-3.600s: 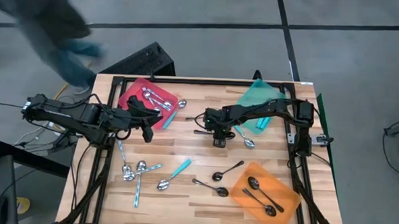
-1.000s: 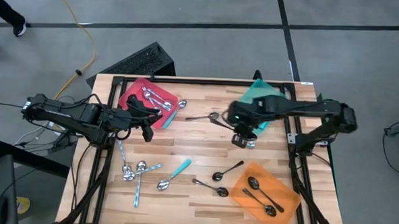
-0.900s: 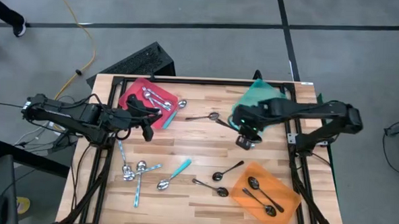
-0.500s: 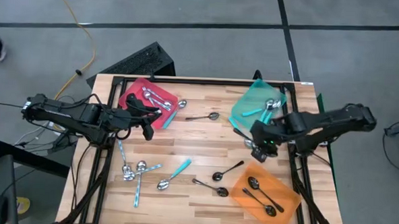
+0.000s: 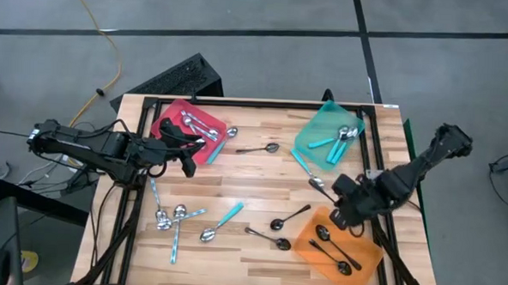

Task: Sort silverware by color (type)
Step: Put the black spoon into the orange bin

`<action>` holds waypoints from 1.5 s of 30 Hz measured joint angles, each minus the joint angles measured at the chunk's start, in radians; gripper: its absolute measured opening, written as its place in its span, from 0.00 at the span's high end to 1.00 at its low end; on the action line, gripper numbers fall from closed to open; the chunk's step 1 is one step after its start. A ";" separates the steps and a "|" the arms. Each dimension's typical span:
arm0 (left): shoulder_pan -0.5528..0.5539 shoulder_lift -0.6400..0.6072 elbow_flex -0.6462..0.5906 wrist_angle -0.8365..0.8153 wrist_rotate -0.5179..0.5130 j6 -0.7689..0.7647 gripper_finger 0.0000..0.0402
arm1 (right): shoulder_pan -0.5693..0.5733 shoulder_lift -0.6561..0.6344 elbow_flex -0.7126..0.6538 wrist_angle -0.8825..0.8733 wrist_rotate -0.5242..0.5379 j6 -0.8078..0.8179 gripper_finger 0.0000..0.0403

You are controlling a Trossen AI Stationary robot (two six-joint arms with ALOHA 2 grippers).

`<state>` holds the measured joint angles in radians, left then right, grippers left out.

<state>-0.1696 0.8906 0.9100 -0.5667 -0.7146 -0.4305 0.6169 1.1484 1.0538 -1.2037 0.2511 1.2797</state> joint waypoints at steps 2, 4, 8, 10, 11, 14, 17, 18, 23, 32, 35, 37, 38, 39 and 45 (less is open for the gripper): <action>0.000 0.000 0.000 0.000 -0.008 0.000 0.75 | 0.052 0.007 0.000 -0.001 0.008 0.067 0.94; 0.000 0.000 0.000 0.000 -0.012 0.008 0.75 | 0.096 0.024 0.001 -0.002 0.013 0.126 0.94; 0.001 0.000 0.000 0.000 -0.027 0.019 0.75 | 0.167 0.066 0.001 0.002 0.014 0.224 0.94; 0.001 0.000 0.000 0.000 -0.031 0.019 0.75 | 0.198 0.087 0.001 0.000 0.013 0.267 0.93; 0.001 0.000 0.000 0.000 -0.033 0.019 0.75 | 0.212 0.097 0.001 0.001 0.013 0.287 0.94; 0.001 0.000 0.000 0.000 -0.032 0.019 0.75 | 0.258 0.121 0.001 0.009 0.012 0.339 0.94; 0.001 0.000 0.000 0.000 -0.034 0.019 0.75 | 0.309 0.135 0.001 0.007 0.006 0.387 0.94; 0.001 0.000 0.000 -0.001 -0.034 0.019 0.75 | 0.329 0.139 0.001 0.005 0.006 0.400 0.94; 0.001 0.000 0.000 -0.001 -0.034 0.020 0.75 | 0.424 0.150 -0.002 -0.019 0.007 0.435 0.94; 0.001 0.000 0.000 -0.001 -0.032 0.020 0.75 | 0.502 0.150 -0.130 0.148 0.000 0.555 0.93; 0.001 0.000 0.000 -0.001 -0.033 0.020 0.75 | 0.503 0.150 -0.163 0.171 -0.005 0.557 0.93; 0.001 0.000 0.000 -0.001 -0.033 0.020 0.75 | 0.503 0.150 -0.186 0.191 -0.005 0.557 0.93; 0.001 0.000 0.000 -0.001 -0.033 0.019 0.75 | 0.500 0.150 -0.198 0.212 -0.004 0.556 0.93; 0.001 0.000 0.000 -0.001 -0.033 0.019 0.75 | 0.499 0.150 -0.212 0.231 -0.004 0.556 0.93; 0.001 0.000 0.000 -0.001 -0.034 0.018 0.75 | 0.500 0.150 -0.284 0.322 -0.017 0.556 0.93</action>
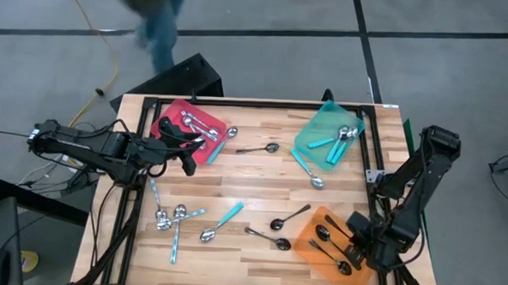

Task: Sort silverware by color (type)
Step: Put the black spoon into the orange bin

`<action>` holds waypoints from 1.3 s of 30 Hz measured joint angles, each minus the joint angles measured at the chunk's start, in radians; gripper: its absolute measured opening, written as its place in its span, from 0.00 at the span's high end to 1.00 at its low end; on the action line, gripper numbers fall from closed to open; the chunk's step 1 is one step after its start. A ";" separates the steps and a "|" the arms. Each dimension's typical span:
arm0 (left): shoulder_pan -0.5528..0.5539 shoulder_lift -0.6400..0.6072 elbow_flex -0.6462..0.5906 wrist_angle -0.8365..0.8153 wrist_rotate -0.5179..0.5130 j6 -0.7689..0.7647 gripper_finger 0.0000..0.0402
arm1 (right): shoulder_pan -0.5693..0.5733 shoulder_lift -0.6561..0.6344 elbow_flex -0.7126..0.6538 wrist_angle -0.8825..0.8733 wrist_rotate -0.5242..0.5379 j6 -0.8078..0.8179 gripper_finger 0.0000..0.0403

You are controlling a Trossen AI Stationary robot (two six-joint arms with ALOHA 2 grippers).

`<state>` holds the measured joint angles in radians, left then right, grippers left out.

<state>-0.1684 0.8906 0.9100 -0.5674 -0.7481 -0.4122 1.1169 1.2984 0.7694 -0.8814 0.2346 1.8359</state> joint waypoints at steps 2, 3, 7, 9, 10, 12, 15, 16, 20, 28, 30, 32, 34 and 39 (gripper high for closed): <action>0.000 0.000 0.000 0.000 0.000 0.000 0.75 | 0.000 0.000 -0.016 0.012 -0.001 0.000 0.93; 0.000 0.000 0.000 0.000 0.000 0.000 0.75 | 0.000 0.000 -0.023 0.020 -0.001 -0.001 0.93; 0.000 0.000 0.000 0.000 0.000 0.000 0.75 | 0.000 -0.001 -0.059 0.072 -0.001 0.010 0.93; 0.000 0.000 0.000 0.000 0.000 0.000 0.75 | 0.002 -0.001 -0.082 0.111 -0.002 0.021 0.93; 0.000 0.000 0.000 0.000 0.000 0.000 0.75 | 0.003 -0.001 -0.093 0.130 -0.002 0.021 0.93; 0.000 0.000 0.000 0.000 -0.001 0.000 0.75 | 0.003 -0.001 -0.105 0.153 -0.001 0.021 0.93; 0.000 0.000 0.000 -0.001 -0.001 0.001 0.75 | 0.003 -0.001 -0.115 0.156 -0.002 0.023 0.93; 0.000 0.000 0.000 0.000 -0.001 0.004 0.75 | 0.003 -0.001 -0.120 0.159 -0.002 0.023 0.93; 0.000 0.000 0.000 -0.001 -0.001 0.007 0.75 | 0.001 -0.001 -0.140 0.187 -0.002 0.023 0.93; 0.000 0.000 0.000 -0.001 -0.001 0.008 0.75 | -0.007 -0.001 -0.158 0.208 -0.002 0.018 0.93; 0.000 0.000 0.000 -0.001 -0.001 0.008 0.75 | -0.007 -0.001 -0.158 0.209 -0.002 0.012 0.93; 0.000 0.000 0.000 -0.001 -0.001 0.008 0.75 | -0.007 -0.001 -0.158 0.209 -0.009 -0.007 0.93; 0.000 0.000 0.000 -0.001 -0.007 0.008 0.75 | -0.013 -0.001 -0.158 0.205 -0.023 -0.009 0.93; 0.000 0.000 0.000 -0.001 -0.019 0.008 0.75 | -0.014 -0.001 -0.158 0.206 -0.026 -0.012 0.93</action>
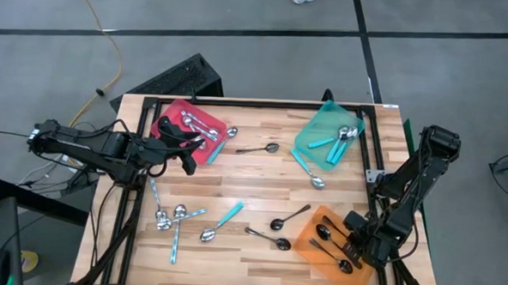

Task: Sort silverware by color (type)
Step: Put the black spoon into the orange bin

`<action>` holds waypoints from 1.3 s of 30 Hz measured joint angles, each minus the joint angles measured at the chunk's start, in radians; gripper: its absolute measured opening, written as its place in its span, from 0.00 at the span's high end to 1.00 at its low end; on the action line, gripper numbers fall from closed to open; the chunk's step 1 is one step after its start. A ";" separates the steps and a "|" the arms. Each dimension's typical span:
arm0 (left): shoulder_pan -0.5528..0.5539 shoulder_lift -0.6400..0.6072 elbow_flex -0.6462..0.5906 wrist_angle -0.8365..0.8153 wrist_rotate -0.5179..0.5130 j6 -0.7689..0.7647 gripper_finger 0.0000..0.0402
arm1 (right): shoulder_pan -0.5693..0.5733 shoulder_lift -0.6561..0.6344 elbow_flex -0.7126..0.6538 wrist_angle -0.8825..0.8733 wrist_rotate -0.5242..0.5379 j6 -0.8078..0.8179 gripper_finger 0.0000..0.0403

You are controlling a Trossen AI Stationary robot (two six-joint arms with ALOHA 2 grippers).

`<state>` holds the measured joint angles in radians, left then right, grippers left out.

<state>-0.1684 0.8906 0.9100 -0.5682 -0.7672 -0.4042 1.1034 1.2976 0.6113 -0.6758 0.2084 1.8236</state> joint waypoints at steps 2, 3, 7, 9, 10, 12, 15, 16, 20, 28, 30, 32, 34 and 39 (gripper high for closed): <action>0.000 0.000 0.000 0.000 0.000 0.000 0.75 | 0.000 0.000 0.000 -0.001 -0.001 -0.001 0.93; 0.000 0.000 0.000 0.000 0.000 0.000 0.75 | 0.000 0.000 0.000 -0.002 -0.001 -0.002 0.93; 0.000 0.000 0.000 0.000 0.000 0.000 0.75 | -0.012 0.029 0.002 0.013 -0.049 -0.029 0.92; 0.000 0.000 0.000 0.000 0.000 0.000 0.75 | -0.022 0.057 0.005 0.024 -0.100 -0.056 0.91; 0.000 0.000 0.000 0.000 0.000 0.000 0.75 | -0.028 0.068 0.006 0.035 -0.110 -0.064 0.91; 0.000 0.000 0.000 0.000 0.000 0.000 0.75 | -0.040 0.089 0.019 0.038 -0.113 -0.080 0.91; 0.000 0.000 0.000 0.001 -0.003 0.000 0.75 | -0.053 0.105 0.037 0.014 -0.117 -0.110 0.90; 0.000 0.000 0.000 0.001 -0.005 -0.001 0.75 | -0.054 0.109 0.042 0.005 -0.118 -0.120 0.90; 0.000 0.000 0.000 0.001 -0.005 -0.001 0.75 | -0.057 0.111 0.043 0.005 -0.120 -0.128 0.90; 0.000 0.000 0.000 0.001 -0.007 -0.001 0.75 | -0.080 0.111 0.043 0.006 -0.080 -0.143 0.90; 0.000 0.000 0.000 0.001 -0.007 -0.001 0.75 | -0.091 0.111 0.042 0.006 -0.080 -0.171 0.90; 0.000 0.000 0.000 0.001 -0.007 -0.002 0.75 | -0.100 0.112 0.041 0.008 -0.079 -0.194 0.90; 0.000 0.000 0.000 0.001 -0.007 -0.002 0.75 | -0.110 0.112 0.041 0.010 -0.079 -0.205 0.90; 0.000 0.000 0.000 0.001 -0.007 -0.002 0.75 | -0.132 0.113 0.041 0.013 -0.087 -0.241 0.90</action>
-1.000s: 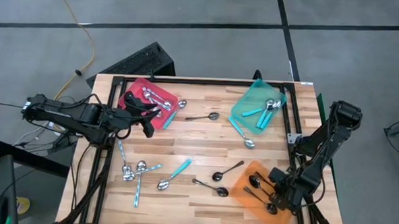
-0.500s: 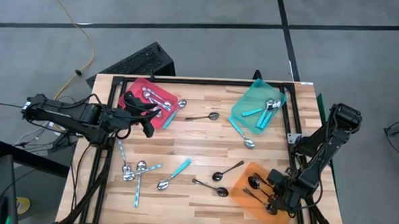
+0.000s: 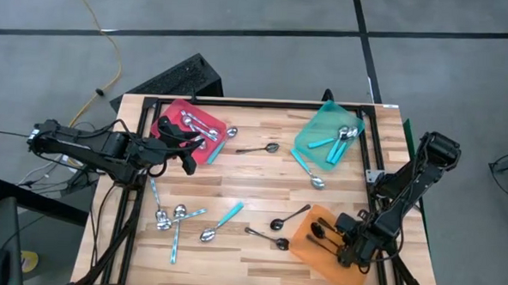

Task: Sort silverware by color (type)
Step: Put the black spoon into the orange bin, then put the blue patterned spoon into the red bin

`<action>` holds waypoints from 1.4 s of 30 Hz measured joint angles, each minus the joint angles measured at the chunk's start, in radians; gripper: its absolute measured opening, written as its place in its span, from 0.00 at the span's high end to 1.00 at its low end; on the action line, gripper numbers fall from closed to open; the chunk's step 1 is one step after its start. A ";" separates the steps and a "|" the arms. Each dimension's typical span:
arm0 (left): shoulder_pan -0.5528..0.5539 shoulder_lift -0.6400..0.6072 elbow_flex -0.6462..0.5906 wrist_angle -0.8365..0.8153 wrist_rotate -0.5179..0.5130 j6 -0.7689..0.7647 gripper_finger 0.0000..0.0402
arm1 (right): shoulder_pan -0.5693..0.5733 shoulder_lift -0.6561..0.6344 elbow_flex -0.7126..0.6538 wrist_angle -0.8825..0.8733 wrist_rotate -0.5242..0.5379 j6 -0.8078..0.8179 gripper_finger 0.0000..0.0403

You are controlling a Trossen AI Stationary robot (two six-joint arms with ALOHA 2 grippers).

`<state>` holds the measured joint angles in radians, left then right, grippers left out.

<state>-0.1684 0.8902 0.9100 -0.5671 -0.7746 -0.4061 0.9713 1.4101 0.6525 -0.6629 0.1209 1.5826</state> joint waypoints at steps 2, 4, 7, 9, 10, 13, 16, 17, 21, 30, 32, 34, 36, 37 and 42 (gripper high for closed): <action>0.000 0.000 0.000 0.000 0.000 0.000 0.75 | -0.001 0.000 0.000 0.000 -0.003 -0.010 0.90; 0.000 0.000 0.000 0.000 0.000 0.000 0.75 | -0.001 0.000 0.000 0.000 -0.007 -0.010 0.89; 0.000 0.000 0.000 0.000 0.000 -0.001 0.75 | -0.001 0.000 0.000 -0.001 -0.011 -0.007 0.85; 0.000 0.000 0.000 0.000 0.000 -0.001 0.75 | -0.002 0.001 -0.001 -0.003 -0.013 -0.006 0.83; 0.000 0.000 0.000 0.000 0.000 -0.003 0.75 | -0.002 0.001 -0.001 -0.003 -0.014 -0.006 0.81; 0.000 0.000 0.000 0.000 0.000 -0.004 0.75 | -0.002 0.001 -0.001 -0.004 -0.014 -0.005 0.78; 0.000 0.000 0.000 0.000 0.000 -0.004 0.75 | -0.002 0.001 -0.001 -0.003 -0.014 -0.005 0.76; 0.000 0.000 0.000 0.000 0.000 -0.004 0.75 | -0.002 0.001 -0.001 -0.002 -0.015 -0.005 0.75; 0.000 0.000 0.000 0.000 0.000 -0.004 0.75 | -0.002 0.001 -0.001 0.001 -0.015 -0.004 0.71; 0.000 0.000 0.000 0.000 0.000 -0.003 0.75 | -0.002 0.000 0.004 0.014 -0.022 -0.003 0.58; 0.000 0.000 0.000 0.000 0.000 -0.003 0.75 | -0.002 0.001 0.012 0.010 -0.024 -0.017 0.56; 0.000 0.000 0.000 0.000 0.000 -0.003 0.75 | -0.001 0.001 0.022 0.010 -0.026 -0.026 0.55; 0.000 0.000 0.000 0.000 0.000 -0.003 0.75 | -0.001 0.001 0.035 0.009 -0.033 -0.037 0.55; 0.000 0.000 0.000 0.000 0.000 -0.003 0.75 | -0.001 0.001 0.041 0.009 -0.036 -0.043 0.55; 0.000 0.000 0.000 0.000 0.000 -0.002 0.75 | -0.001 0.002 0.062 0.005 -0.045 -0.045 0.55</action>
<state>-0.1688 0.8906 0.9100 -0.5674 -0.7746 -0.4084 0.9699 1.4117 0.7145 -0.6577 0.0760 1.5379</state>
